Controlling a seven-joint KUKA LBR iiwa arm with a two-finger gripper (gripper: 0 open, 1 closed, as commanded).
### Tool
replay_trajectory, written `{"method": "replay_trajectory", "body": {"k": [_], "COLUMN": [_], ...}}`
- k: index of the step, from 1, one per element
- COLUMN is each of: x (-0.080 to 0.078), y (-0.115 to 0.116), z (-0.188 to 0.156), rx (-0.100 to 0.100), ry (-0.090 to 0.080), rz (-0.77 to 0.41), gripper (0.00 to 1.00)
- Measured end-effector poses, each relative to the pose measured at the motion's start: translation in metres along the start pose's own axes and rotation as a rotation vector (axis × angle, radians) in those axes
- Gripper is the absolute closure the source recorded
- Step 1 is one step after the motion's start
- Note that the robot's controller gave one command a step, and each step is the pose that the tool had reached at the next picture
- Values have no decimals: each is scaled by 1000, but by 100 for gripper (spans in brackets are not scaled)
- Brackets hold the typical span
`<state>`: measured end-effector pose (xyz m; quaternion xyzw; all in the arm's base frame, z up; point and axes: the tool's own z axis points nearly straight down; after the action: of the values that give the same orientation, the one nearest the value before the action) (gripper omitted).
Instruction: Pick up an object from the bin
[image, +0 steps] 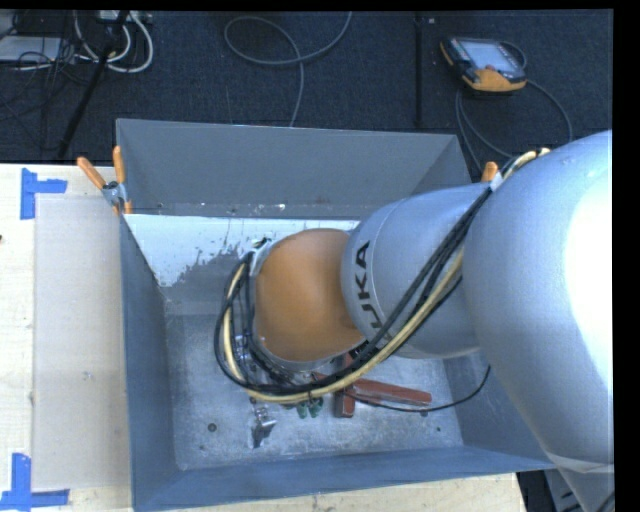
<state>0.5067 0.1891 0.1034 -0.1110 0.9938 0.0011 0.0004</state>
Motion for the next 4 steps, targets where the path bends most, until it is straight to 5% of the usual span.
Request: {"method": "replay_trajectory", "body": {"k": [1, 2, 3, 4], "x": [1, -6, -33, -25], "y": [-41, -49, -93, -117], "z": [8, -46, -37, 3], "rx": [5, 2, 1, 4], "ry": [5, 7, -16, 7], "rz": [-31, 22, 95, 66], "gripper": [0, 0, 0, 0]}}
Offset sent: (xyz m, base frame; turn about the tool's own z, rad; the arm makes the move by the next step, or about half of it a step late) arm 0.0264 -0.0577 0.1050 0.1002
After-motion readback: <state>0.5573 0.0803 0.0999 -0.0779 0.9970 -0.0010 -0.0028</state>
